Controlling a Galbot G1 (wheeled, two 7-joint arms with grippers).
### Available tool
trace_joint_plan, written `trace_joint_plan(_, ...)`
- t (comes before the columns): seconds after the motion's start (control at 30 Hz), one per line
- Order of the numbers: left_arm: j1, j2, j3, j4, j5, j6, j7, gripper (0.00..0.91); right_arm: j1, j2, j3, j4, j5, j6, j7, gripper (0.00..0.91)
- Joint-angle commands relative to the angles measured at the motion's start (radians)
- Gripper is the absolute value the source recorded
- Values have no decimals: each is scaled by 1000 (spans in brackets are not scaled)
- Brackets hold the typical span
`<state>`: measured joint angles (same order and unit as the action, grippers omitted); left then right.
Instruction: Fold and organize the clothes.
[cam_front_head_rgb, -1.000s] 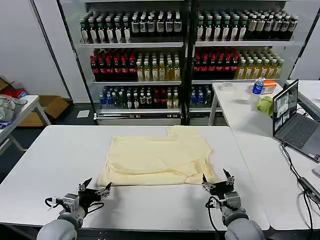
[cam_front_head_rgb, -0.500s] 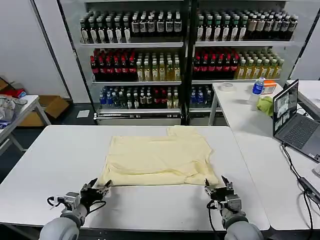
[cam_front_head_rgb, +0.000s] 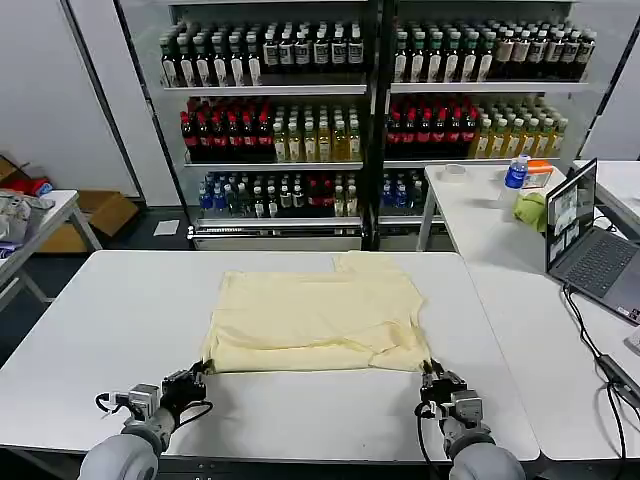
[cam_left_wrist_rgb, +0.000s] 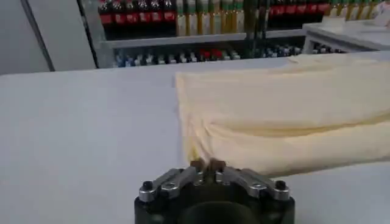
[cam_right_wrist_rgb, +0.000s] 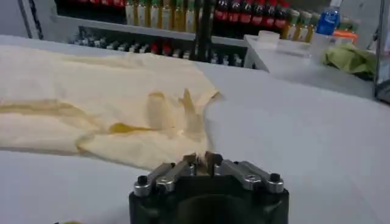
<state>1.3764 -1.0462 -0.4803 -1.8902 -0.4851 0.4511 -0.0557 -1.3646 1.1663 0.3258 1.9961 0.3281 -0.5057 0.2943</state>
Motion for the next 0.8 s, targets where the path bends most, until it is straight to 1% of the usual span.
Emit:
trace_joint_plan(0.03,2,2,-2,-5,-4,-2,2,10,-5,0,4,7,7,3,2,0)
trace_joint_plan(0.27,27,3,-11,-30,-5,-3,1,20,-43,-10,22,49,4,7,0,0)
trace_joint_plan(0.33,47,3,-18,-51,-6,-3,1,10,-58,-12,30,63,3,7,0,0)
trace_joint_plan(0.67,173,-14,-49,-145,5,-4,3,20,-169,-24,68,141,-21,7,-10,0)
trace_joint_plan(0.7,190,-14,-54,-160,9,-4,4,10,-195,-25,77,157,-28,7,-13,0)
trace_joint_plan(0.8,221,-9,-66,-186,11,-3,6,20,-246,-26,94,192,-41,6,-19,0)
